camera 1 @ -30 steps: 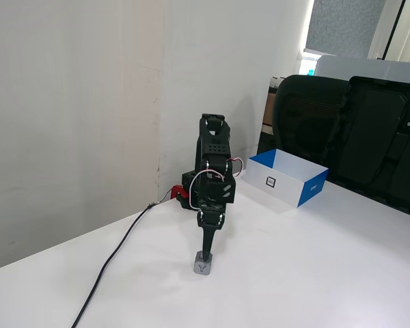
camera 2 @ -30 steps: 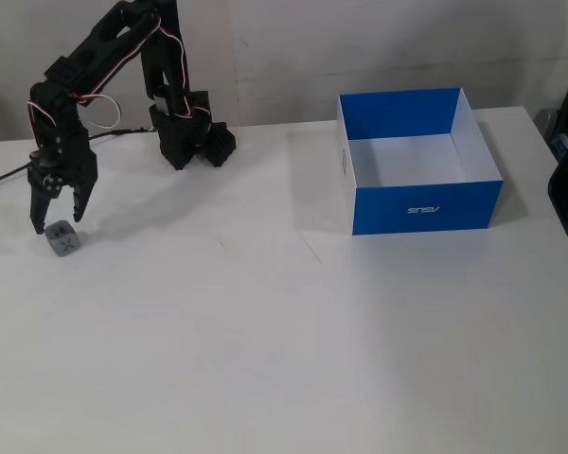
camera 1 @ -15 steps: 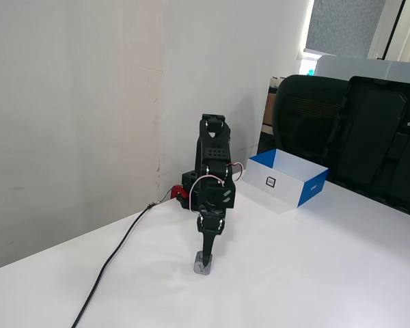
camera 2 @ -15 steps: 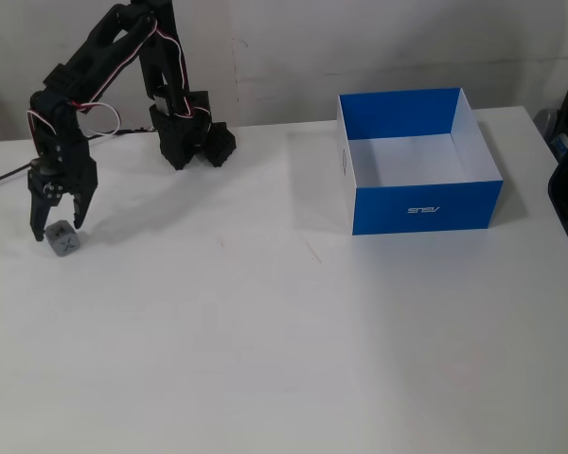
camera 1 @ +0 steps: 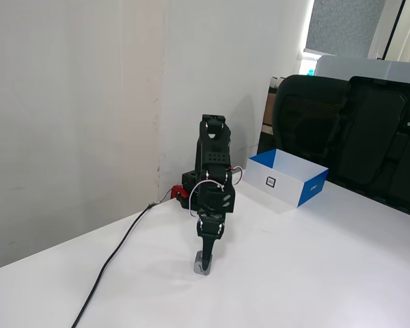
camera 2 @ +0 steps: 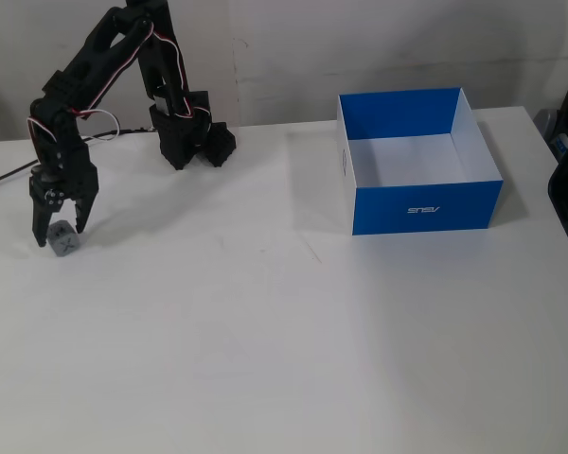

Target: Grasp the gray block and put it in the box.

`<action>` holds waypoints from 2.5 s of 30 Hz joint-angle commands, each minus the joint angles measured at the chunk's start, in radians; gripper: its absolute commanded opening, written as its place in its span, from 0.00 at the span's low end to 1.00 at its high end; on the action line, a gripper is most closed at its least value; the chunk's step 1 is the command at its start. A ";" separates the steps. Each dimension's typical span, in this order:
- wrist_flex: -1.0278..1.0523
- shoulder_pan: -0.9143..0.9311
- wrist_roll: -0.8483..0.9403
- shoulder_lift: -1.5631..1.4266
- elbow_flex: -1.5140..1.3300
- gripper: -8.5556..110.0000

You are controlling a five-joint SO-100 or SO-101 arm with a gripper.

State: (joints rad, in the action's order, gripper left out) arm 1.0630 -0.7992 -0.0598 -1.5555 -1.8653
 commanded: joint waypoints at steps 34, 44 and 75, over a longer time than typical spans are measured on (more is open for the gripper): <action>0.206 0.161 0.005 -0.132 0.380 0.09; 0.348 0.360 -0.003 -0.153 0.655 0.08; 0.511 1.325 -0.080 -0.201 1.111 0.08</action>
State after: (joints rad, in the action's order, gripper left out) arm 1.5585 0.4280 -0.1289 -1.6690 -0.8744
